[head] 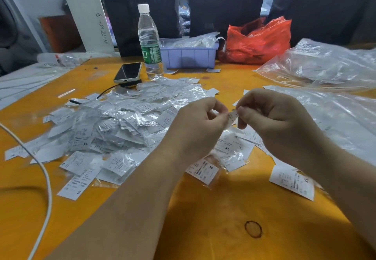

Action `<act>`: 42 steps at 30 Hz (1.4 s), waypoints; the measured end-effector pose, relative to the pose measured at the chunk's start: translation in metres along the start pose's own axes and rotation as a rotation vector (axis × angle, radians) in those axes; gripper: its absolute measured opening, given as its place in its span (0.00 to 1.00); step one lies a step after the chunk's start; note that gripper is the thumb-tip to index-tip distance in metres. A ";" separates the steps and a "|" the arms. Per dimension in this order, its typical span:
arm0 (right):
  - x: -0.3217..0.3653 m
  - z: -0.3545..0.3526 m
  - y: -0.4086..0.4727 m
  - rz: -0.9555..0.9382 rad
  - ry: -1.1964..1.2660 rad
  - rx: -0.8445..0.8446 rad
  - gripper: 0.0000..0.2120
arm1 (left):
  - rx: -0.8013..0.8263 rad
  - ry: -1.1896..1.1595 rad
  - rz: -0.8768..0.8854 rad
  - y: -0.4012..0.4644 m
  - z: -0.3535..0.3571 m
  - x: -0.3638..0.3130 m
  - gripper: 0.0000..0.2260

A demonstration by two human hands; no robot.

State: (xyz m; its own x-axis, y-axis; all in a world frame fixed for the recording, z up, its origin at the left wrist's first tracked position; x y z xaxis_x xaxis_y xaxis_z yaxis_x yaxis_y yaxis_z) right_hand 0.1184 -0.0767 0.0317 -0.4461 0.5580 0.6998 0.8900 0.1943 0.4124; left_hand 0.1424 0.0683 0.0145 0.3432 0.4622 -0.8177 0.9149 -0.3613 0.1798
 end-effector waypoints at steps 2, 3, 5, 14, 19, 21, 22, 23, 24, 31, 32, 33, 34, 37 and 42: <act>-0.002 -0.003 0.001 0.012 0.086 -0.021 0.09 | -0.003 0.003 0.015 -0.001 -0.001 -0.002 0.04; -0.002 -0.005 0.001 0.019 0.133 -0.032 0.09 | -0.008 -0.005 0.018 -0.001 -0.001 -0.003 0.04; -0.005 -0.009 0.002 0.046 0.213 -0.053 0.09 | -0.026 -0.046 0.006 -0.002 -0.003 -0.005 0.06; -0.018 -0.001 0.005 0.237 0.649 0.020 0.07 | 0.001 0.084 0.024 -0.003 -0.003 -0.009 0.09; -0.021 0.004 0.006 0.251 0.799 0.078 0.09 | -0.050 -0.024 0.087 -0.002 -0.006 -0.011 0.04; -0.022 0.006 0.006 0.287 0.824 0.115 0.10 | -0.077 -0.133 0.065 -0.001 -0.009 -0.007 0.06; -0.022 0.008 0.006 0.315 0.832 0.128 0.10 | -0.089 -0.185 0.053 0.000 -0.011 -0.005 0.06; -0.023 0.008 0.006 0.345 0.849 0.135 0.10 | -0.090 -0.236 0.044 0.000 -0.012 -0.004 0.06; -0.023 0.009 0.005 0.367 0.873 0.142 0.11 | -0.084 -0.285 0.036 0.001 -0.012 -0.003 0.05; -0.019 0.012 0.005 0.429 0.836 0.223 0.24 | -0.084 -0.393 0.040 0.002 -0.012 0.000 0.03; -0.019 0.013 0.005 0.439 0.808 0.231 0.23 | -0.092 -0.383 0.043 0.001 -0.012 0.000 0.03; -0.020 0.014 0.004 0.446 0.789 0.236 0.22 | -0.107 -0.341 0.049 0.001 -0.012 -0.001 0.03; -0.019 0.015 0.004 0.445 0.781 0.241 0.23 | -0.128 -0.261 0.062 0.000 -0.012 -0.001 0.05; -0.016 0.018 0.002 0.419 0.800 0.278 0.24 | -0.174 -0.009 0.112 -0.003 -0.012 -0.005 0.08; -0.012 0.028 -0.002 0.432 0.805 0.369 0.32 | -0.098 0.023 0.098 -0.004 -0.005 -0.011 0.11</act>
State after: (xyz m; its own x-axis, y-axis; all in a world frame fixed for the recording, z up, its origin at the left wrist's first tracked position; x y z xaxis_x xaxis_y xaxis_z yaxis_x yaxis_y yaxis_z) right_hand 0.1249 -0.0610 0.0060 0.1151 -0.0491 0.9921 0.9040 0.4191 -0.0841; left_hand 0.1355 0.0683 0.0256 0.4361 0.4469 -0.7811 0.8926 -0.3255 0.3121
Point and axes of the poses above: each hand's wrist, its own y-axis towards the middle knuckle, its own z-axis out of the palm, x = y × z, the point moved 6 cm from there along y, towards the middle knuckle, and after that the axes turned 7 degrees about x, right-handed, at the moved point
